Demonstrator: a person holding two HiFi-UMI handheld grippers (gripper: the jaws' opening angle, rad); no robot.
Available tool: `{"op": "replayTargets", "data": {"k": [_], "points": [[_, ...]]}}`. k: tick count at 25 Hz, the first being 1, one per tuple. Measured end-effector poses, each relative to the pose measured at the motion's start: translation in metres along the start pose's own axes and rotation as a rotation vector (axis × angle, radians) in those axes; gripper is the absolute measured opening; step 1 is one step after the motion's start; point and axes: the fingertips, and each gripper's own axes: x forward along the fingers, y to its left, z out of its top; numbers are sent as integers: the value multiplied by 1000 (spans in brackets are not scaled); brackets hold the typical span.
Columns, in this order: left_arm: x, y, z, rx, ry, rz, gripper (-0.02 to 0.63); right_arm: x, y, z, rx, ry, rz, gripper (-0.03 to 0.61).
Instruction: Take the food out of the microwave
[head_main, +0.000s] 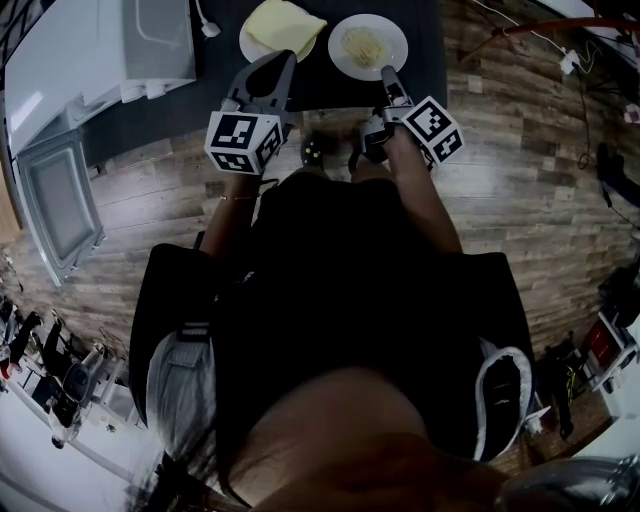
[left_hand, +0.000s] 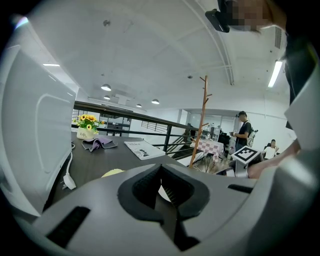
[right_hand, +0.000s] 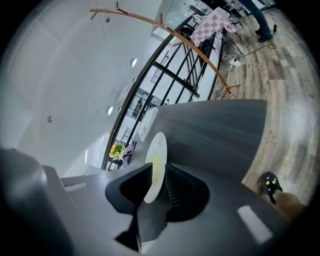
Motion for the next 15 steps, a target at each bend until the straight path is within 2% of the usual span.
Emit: {"op": "replayTargets", "data": {"k": [4,8,15], "points": [[-2,-2,1,1,0,-2,7,0,0,-3,-17,19,-5,62],[-4,-5,1,1,-7,-4,7,-1,-1,-9,-75,62,-15,83],[-9,-5,2,2,-7,-1,8,-1,-2,-15,-371,127,-71,95]]}}
